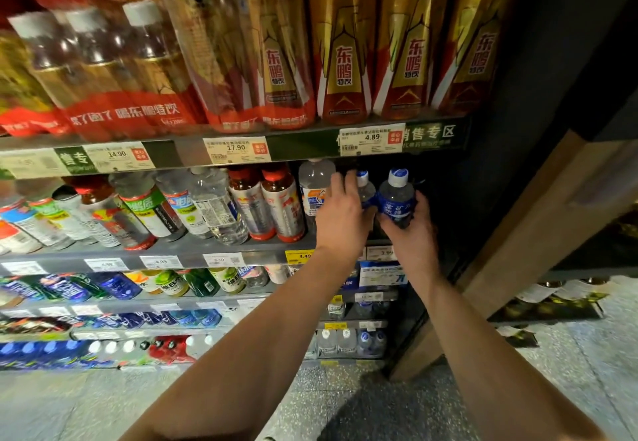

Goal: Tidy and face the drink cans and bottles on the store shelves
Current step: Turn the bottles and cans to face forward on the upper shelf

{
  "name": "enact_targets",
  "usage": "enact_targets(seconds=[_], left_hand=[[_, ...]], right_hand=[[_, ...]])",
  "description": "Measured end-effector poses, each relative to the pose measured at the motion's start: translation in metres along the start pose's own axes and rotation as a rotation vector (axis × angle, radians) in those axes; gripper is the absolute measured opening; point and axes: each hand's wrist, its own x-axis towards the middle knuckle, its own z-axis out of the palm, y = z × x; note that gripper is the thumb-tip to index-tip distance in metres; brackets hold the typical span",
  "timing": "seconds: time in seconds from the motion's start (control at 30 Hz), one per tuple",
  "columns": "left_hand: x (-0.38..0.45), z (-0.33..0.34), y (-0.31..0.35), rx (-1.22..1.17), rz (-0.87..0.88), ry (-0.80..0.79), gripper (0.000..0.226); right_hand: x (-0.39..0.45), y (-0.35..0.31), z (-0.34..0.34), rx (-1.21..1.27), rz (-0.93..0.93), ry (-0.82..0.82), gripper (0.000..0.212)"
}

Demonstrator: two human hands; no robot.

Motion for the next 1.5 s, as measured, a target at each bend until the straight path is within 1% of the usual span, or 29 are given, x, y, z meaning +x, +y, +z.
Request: enact_targets(seconds=[0.1,0.17,0.23,0.3,0.37,0.43,0.53,0.6,0.73,0.8,0.9,1.0,1.1,1.17,1.27,1.33,1.4,1.5], left_hand=[[-0.005,-0.001,-0.005,-0.031,0.019,0.004,0.074],[-0.014,-0.005,-0.014,-0.1,0.02,0.057,0.069],[-0.028,-0.013,-0.029,-0.178,0.014,0.18,0.055],[-0.041,-0.023,-0.051,-0.267,-0.036,0.307,0.04],[-0.049,-0.035,-0.079,-0.319,-0.113,0.398,0.034],[-0.053,-0.049,-0.111,-0.308,-0.164,0.499,0.031],[-0.05,-0.075,-0.156,-0.267,-0.19,0.588,0.035],[-0.045,-0.089,-0.178,-0.247,-0.181,0.553,0.042],[-0.03,-0.107,-0.2,-0.203,-0.139,0.338,0.065],[-0.021,-0.114,-0.206,-0.177,-0.116,0.239,0.065],[-0.009,-0.123,-0.214,-0.11,-0.081,0.132,0.057],[-0.003,-0.129,-0.224,-0.068,-0.027,0.093,0.06],[-0.01,-0.135,-0.229,-0.109,0.064,0.093,0.069],[-0.019,-0.136,-0.234,-0.163,0.108,0.104,0.073],[-0.032,-0.137,-0.243,-0.269,0.072,0.117,0.069],[-0.04,-0.137,-0.249,-0.359,0.02,0.167,0.065],[-0.049,-0.14,-0.254,-0.482,-0.061,0.224,0.063],[-0.066,-0.148,-0.26,-0.636,-0.171,0.334,0.06]], right_hand=[[-0.009,-0.002,0.001,-0.052,-0.004,0.018,0.083],[-0.021,-0.008,0.002,-0.076,0.006,0.084,0.084],[-0.035,-0.015,0.005,-0.088,-0.069,0.194,0.074],[-0.048,-0.019,0.013,-0.048,-0.174,0.248,0.06],[-0.06,-0.024,0.025,-0.004,-0.233,0.242,0.051],[-0.073,-0.034,0.042,0.019,-0.291,0.215,0.042],[-0.091,-0.053,0.073,0.035,-0.334,0.107,0.038],[-0.101,-0.062,0.095,0.014,-0.333,0.04,0.032],[-0.113,-0.085,0.136,-0.021,-0.27,-0.063,0.022],[-0.116,-0.093,0.155,-0.011,-0.202,-0.083,0.02],[-0.12,-0.099,0.178,0.007,-0.125,-0.046,0.02],[-0.119,-0.097,0.191,-0.047,-0.094,0.07,0.02],[-0.11,-0.094,0.192,-0.119,-0.114,0.198,0.032],[-0.105,-0.097,0.191,-0.116,-0.142,0.231,0.027],[-0.1,-0.107,0.189,-0.173,-0.163,0.28,0.027],[-0.097,-0.116,0.19,-0.212,-0.201,0.237,0.035],[-0.092,-0.125,0.194,-0.238,-0.215,0.138,0.044],[-0.084,-0.136,0.204,-0.386,-0.198,-0.008,0.062]])
